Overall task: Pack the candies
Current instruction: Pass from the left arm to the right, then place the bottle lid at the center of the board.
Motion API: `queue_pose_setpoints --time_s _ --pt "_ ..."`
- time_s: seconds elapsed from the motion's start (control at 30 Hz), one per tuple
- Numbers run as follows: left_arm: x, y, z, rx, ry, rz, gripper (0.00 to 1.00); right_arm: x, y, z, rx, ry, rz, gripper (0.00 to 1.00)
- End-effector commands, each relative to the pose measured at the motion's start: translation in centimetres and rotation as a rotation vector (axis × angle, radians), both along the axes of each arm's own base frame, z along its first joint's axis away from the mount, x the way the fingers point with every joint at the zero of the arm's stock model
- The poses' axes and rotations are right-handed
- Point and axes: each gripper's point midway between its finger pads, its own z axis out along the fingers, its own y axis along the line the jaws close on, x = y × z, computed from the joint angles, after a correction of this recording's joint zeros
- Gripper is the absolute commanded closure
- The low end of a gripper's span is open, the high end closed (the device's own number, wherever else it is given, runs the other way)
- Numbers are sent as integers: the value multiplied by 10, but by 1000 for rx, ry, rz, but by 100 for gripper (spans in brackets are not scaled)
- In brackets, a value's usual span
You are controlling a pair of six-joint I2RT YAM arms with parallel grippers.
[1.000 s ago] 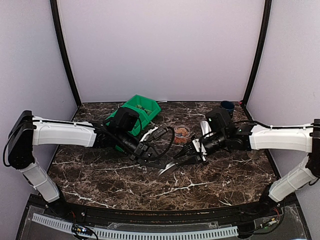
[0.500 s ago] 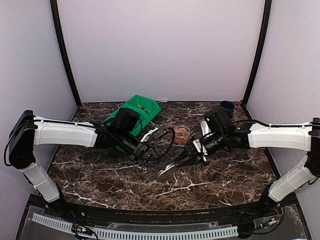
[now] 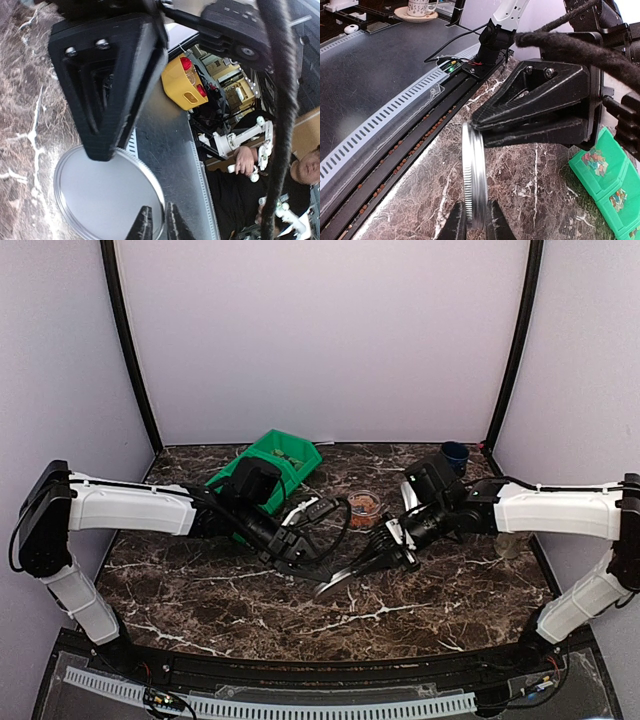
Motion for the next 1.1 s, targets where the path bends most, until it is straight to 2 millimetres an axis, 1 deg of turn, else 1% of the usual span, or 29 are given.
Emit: queue_pose_setpoints --time_s 0.0,0.2,0.27,0.4,0.5,0.63,0.83,0.93,1.0,1.07 --pt "2 -4 7 -15 -18 2 81 -5 4 11 23 5 33 91" --pt "8 -5 8 -2 -46 34 62 -3 3 11 12 15 18 91" --pt "15 -3 10 2 -65 67 55 -2 2 10 -2 25 2 92" --pt "37 5 18 16 -115 169 48 2 -3 8 -24 61 -50 93" --pt "57 15 23 40 -150 257 47 7 -6 5 -33 113 -117 93" --pt "77 26 18 105 -202 352 47 23 -10 0 -56 193 -251 90" --pt "91 36 13 168 -222 431 47 52 -24 -11 -87 362 -461 88" --pt "92 38 13 185 -230 443 47 67 -36 -19 -111 456 -558 88" --pt "98 41 10 207 -247 475 47 78 -44 -26 -138 505 -628 87" --pt "99 42 8 218 -250 483 47 87 -53 -32 -159 557 -686 86"
